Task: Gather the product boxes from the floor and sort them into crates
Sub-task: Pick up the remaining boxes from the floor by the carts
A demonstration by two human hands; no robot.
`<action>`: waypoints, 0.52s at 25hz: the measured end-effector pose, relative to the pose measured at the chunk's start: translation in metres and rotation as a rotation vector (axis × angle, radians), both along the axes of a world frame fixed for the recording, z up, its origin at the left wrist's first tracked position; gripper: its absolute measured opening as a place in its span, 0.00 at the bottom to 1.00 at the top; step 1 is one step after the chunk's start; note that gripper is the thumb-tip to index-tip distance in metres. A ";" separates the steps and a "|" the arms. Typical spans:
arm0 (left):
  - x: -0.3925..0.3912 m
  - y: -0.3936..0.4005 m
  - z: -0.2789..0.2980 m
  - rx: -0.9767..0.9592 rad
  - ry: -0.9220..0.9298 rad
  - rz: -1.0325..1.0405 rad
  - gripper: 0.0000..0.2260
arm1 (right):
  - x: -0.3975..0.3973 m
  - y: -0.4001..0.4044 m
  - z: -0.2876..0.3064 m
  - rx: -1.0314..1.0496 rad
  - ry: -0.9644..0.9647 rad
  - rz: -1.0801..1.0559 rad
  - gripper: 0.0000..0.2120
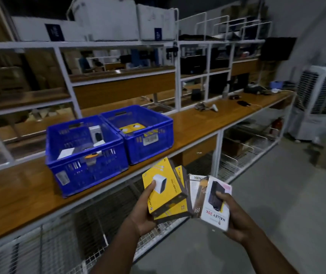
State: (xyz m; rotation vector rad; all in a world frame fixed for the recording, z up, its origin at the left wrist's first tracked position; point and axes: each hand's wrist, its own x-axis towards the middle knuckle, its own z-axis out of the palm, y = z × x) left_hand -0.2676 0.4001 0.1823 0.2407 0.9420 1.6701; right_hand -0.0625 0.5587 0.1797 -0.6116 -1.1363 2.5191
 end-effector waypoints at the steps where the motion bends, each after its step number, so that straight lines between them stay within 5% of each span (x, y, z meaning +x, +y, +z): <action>1: -0.014 0.008 0.004 0.000 0.019 0.051 0.25 | -0.022 0.015 0.003 0.009 0.024 0.026 0.30; 5: -0.062 0.044 0.017 -0.017 0.130 0.224 0.22 | -0.097 0.072 0.016 0.028 0.109 0.151 0.33; 13: -0.155 0.106 0.063 0.025 0.278 0.537 0.42 | -0.212 0.192 0.064 0.035 0.177 0.332 0.30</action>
